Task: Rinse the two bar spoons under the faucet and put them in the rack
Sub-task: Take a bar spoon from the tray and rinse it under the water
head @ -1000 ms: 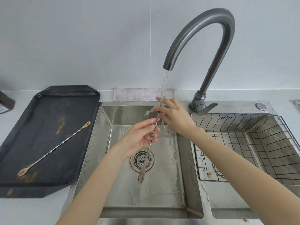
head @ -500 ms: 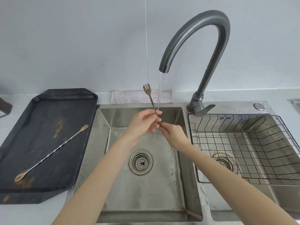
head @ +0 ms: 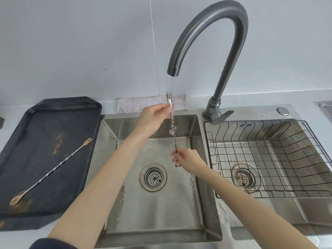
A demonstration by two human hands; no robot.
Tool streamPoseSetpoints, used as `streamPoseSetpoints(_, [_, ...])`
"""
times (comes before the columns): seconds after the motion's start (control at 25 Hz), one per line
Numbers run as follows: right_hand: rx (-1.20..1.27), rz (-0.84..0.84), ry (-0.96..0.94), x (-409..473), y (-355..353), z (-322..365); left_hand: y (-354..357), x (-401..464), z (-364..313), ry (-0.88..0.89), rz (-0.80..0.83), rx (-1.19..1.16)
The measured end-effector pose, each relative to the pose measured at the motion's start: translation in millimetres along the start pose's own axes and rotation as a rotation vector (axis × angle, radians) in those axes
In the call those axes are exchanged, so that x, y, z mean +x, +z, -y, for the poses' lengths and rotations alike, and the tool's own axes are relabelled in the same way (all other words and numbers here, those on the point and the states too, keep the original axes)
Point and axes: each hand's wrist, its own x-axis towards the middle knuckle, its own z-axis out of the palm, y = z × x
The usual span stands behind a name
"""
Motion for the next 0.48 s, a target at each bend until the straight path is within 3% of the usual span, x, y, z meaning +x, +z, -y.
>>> streamPoseSetpoints(0.48, [-0.027, -0.14, 0.062, 2, -2, -3, 8, 9, -14, 0.068, -0.124, 0.054])
